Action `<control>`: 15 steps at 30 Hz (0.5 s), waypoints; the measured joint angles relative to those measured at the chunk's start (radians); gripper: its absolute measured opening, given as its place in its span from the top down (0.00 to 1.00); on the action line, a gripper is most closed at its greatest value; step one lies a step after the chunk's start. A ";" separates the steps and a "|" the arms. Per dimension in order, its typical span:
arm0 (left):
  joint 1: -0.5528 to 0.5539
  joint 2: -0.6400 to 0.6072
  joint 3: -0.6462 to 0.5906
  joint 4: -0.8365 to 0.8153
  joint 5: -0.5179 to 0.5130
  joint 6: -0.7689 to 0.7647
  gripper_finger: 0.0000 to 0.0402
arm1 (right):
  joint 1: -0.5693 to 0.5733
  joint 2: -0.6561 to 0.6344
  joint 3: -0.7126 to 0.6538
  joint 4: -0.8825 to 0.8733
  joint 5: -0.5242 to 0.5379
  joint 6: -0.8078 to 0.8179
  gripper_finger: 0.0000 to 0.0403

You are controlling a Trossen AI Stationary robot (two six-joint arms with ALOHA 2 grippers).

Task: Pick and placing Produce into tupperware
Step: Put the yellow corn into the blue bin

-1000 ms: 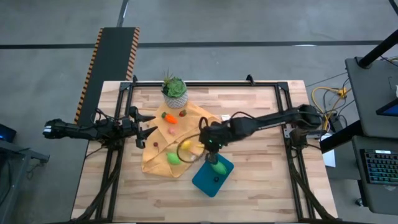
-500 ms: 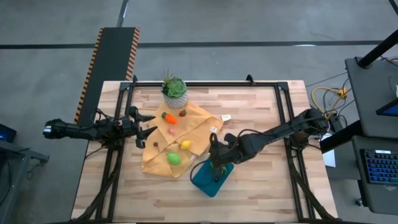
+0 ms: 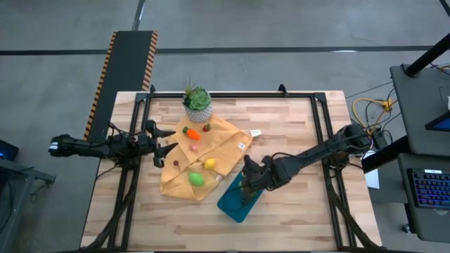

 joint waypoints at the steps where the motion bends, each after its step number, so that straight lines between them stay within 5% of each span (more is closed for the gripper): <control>1: 0.000 0.000 0.000 0.000 0.000 0.000 0.50 | 0.002 0.000 -0.008 0.016 -0.002 0.003 0.97; 15: 0.000 0.000 0.000 0.000 0.000 0.000 0.50 | 0.008 0.000 -0.065 0.121 -0.026 0.010 0.97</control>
